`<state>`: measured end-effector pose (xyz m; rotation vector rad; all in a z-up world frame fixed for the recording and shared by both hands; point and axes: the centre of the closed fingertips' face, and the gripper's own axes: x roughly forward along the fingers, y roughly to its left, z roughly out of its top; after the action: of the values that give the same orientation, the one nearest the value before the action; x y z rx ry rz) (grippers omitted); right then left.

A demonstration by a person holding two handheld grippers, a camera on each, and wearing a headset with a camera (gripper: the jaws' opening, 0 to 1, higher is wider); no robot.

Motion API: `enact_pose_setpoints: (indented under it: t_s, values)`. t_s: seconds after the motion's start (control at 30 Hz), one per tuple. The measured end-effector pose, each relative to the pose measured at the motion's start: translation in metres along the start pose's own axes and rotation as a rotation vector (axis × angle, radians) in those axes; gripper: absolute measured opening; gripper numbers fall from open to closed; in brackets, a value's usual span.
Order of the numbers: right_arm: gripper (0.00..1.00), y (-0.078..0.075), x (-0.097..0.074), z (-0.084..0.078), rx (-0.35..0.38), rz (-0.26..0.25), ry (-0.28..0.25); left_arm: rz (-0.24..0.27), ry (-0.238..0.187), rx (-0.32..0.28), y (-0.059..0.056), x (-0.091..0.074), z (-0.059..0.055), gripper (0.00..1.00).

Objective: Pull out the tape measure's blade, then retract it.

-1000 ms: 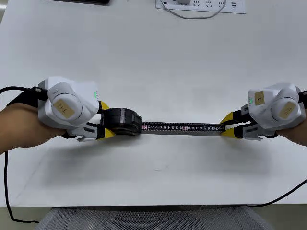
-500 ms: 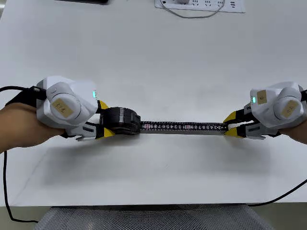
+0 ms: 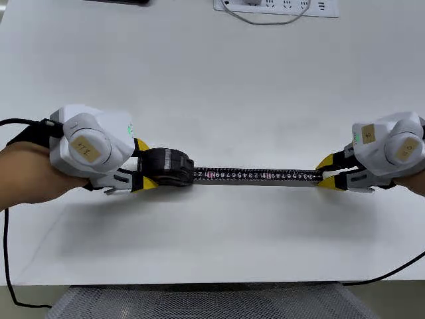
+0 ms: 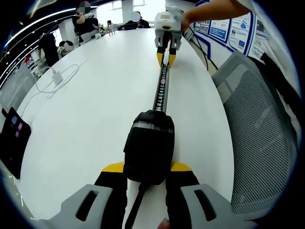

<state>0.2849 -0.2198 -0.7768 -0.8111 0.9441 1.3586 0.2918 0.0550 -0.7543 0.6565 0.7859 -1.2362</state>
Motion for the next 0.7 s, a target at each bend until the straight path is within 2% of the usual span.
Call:
enact_pose_setpoints:
  t_s: [0.4,0.5,0.7]
  values:
    - [0.10,-0.0008,-0.0002,0.0006,0.015,-0.012,0.005,0.010,-0.001,-0.004,0.0001,0.0006,0.0015,0.26]
    - [0.10,-0.0010,0.0003,0.0012,0.020,-0.017,0.007,0.015,-0.003,-0.027,0.0006,0.0011,0.0022,0.26]
    - [0.11,-0.0005,0.0008,0.0014,0.003,-0.023,0.020,0.016,-0.013,-0.027,0.0002,0.0004,0.0028,0.27]
